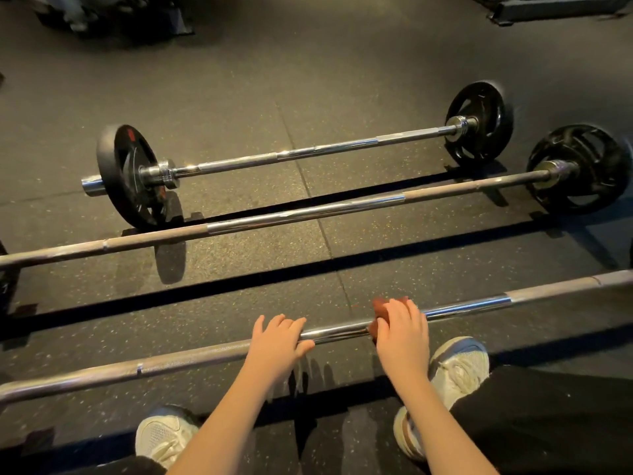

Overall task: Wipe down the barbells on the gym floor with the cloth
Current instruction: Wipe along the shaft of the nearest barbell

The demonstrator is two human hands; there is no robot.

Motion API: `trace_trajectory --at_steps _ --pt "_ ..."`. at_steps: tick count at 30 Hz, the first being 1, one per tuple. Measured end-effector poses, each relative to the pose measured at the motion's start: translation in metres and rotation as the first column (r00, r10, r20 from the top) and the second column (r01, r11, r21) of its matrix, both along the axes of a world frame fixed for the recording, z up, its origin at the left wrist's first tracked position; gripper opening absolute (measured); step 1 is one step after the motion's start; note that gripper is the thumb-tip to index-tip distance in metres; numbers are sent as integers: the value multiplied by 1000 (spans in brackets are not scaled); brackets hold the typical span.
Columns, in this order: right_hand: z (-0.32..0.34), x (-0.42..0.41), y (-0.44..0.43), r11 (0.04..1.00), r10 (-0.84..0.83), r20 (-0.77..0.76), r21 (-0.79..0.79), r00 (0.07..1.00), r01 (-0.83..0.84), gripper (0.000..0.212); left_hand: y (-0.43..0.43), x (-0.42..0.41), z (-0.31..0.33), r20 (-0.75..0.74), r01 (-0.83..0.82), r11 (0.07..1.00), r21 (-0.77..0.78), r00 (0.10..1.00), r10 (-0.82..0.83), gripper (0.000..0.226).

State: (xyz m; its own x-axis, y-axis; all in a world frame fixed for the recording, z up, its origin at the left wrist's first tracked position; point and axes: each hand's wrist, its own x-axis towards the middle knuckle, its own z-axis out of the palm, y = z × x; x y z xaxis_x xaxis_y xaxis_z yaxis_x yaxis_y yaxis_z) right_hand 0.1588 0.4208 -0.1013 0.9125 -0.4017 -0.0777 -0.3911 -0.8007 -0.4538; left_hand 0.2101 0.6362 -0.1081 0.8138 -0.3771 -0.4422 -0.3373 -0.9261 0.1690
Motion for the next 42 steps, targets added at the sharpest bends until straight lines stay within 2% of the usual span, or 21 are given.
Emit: trace_trajectory --at_steps 2,5,7,10,12,13,14,16,18,19,21,23,24,26,29,31,34,35,36,40,42 --pt "3 -2 23 999 -36 5 18 999 36 28 -1 0 1 -10 4 1000 13 1000 -3 54" --pt "-1 -3 41 963 270 -14 10 963 -270 28 -5 1 7 -46 15 1000 3 999 -15 53" --pt "0 4 21 934 356 -42 -3 934 -356 21 -6 0 11 -64 31 999 -11 997 -31 54" --pt "0 4 -12 987 162 -7 -12 987 -162 17 -14 0 15 -90 48 997 -66 994 -54 55" --pt "3 -1 -8 1000 -22 0 15 1000 22 28 -28 -2 17 -97 65 992 -105 992 -75 55" --pt "3 -4 1 999 -49 -6 22 999 49 32 -36 -3 15 -83 72 991 -114 993 -81 55" --pt "2 -6 11 1000 -11 -9 24 1000 11 34 -42 -5 13 -58 71 991 -114 995 -78 55" --pt "1 -7 21 982 190 -25 13 981 -190 35 -49 -8 7 6 57 994 -97 998 -57 54" --pt "2 -1 2 945 324 -31 -29 946 -325 27 -50 -9 3 34 55 996 -77 998 -52 53" --pt "3 3 -13 947 318 -25 -46 948 -318 21 -50 -10 3 34 54 996 -73 998 -52 52" --pt "2 4 -39 989 147 -8 -22 989 -147 18 -53 -9 5 22 57 995 -81 998 -55 54" --pt "1 -2 -37 997 -63 8 36 998 63 30 -60 -9 7 10 76 992 -102 997 -76 58" --pt "0 -6 -27 994 -105 2 39 994 105 37 -66 -10 8 11 93 989 -112 996 -92 60" --pt "-7 -12 -8 1000 22 -4 -4 1000 -22 42 -79 -14 8 29 117 986 -121 993 -114 63" --pt "-5 -4 -29 961 268 -52 -57 962 -271 36 -88 -18 5 63 125 988 -91 991 -120 66" --pt "1 3 -61 976 201 -58 -72 978 -205 28 -89 -17 4 66 134 989 -66 989 -130 67" --pt "9 -1 -84 991 -130 -24 -1 991 130 33 -94 -15 4 58 155 986 -58 987 -152 70" --pt "9 -2 -78 983 -181 -37 13 983 181 37 -97 -15 4 60 164 985 -56 985 -161 71" --pt "7 -4 -69 985 -172 -53 7 984 173 40 -100 -14 3 67 172 984 -52 983 -169 72" --pt "3 -3 -74 990 119 -93 -58 988 -125 39 -112 -14 3 85 197 980 -23 977 -194 75" --pt "3 5 -107 991 83 -133 -89 988 -95 36 -114 -14 3 71 194 981 -30 979 -191 75"
